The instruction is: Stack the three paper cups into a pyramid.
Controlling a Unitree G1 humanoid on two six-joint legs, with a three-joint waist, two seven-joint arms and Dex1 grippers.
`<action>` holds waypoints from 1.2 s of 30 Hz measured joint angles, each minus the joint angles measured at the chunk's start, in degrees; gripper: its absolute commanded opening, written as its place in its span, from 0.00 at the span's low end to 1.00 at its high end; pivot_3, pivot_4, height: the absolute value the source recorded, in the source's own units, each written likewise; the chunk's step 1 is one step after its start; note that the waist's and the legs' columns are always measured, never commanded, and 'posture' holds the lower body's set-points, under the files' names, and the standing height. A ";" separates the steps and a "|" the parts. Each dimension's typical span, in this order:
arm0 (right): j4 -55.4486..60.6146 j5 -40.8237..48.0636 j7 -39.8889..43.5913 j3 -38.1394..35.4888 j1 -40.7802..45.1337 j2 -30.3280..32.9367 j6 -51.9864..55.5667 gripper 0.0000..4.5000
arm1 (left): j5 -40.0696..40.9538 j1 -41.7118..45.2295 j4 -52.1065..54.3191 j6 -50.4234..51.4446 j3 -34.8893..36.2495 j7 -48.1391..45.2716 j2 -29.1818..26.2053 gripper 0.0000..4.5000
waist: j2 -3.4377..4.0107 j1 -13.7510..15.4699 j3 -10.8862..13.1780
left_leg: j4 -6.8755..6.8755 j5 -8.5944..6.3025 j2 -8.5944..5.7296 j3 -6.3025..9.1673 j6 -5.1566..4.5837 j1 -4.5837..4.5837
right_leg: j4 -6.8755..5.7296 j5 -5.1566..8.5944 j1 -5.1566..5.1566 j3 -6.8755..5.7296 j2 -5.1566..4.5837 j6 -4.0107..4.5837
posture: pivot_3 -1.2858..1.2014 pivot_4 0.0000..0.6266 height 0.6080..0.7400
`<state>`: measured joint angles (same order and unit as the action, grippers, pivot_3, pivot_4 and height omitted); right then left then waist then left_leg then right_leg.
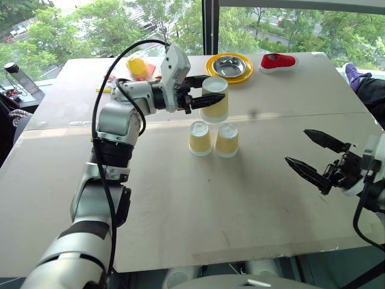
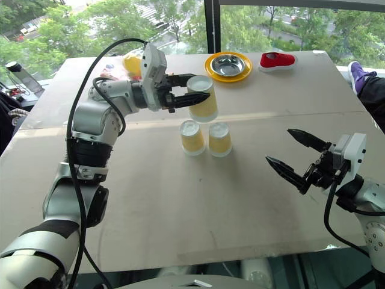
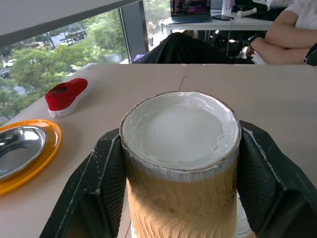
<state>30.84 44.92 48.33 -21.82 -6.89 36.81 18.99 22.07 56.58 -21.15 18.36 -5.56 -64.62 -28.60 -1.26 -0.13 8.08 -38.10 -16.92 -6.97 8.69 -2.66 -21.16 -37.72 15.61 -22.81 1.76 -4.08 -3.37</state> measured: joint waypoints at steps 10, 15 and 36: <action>0.53 1.55 -0.03 -1.09 -1.11 0.26 0.70 1.00 | -0.57 -1.46 0.68 1.62 0.04 -2.76 0.49 0.54 | -0.01 0.09 0.00 | -0.07 0.00 0.00 0.11 0.00 -0.03 | -0.05 0.00 0.01 0.07 0.00 0.00 | 0.52 0.24 1.00; 0.53 1.58 0.06 -1.09 -1.14 0.22 0.66 1.00 | -0.83 -2.94 0.77 1.31 0.11 -2.74 0.50 0.54 | -0.01 0.16 0.00 | -0.09 0.00 -0.01 0.11 0.00 -0.04 | -0.05 0.00 0.01 0.07 0.00 0.00 | 0.52 0.24 1.00; 0.32 1.59 0.93 -1.08 -1.10 0.02 -0.38 1.00 | -3.19 -5.69 2.50 -1.62 0.67 -0.94 1.99 0.99 | -0.01 0.85 0.00 | -0.13 0.00 -0.02 0.14 0.00 -0.05 | -0.09 0.00 0.01 0.05 -0.01 0.00 | 0.52 0.24 1.00</action>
<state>31.16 46.51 49.26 -22.90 -7.99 36.84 18.61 18.88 50.89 -18.65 16.75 -4.88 -65.56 -26.61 -1.27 0.72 8.08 -38.23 -16.92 -6.99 8.83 -2.66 -21.21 -37.81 15.61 -22.79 1.81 -4.09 -3.37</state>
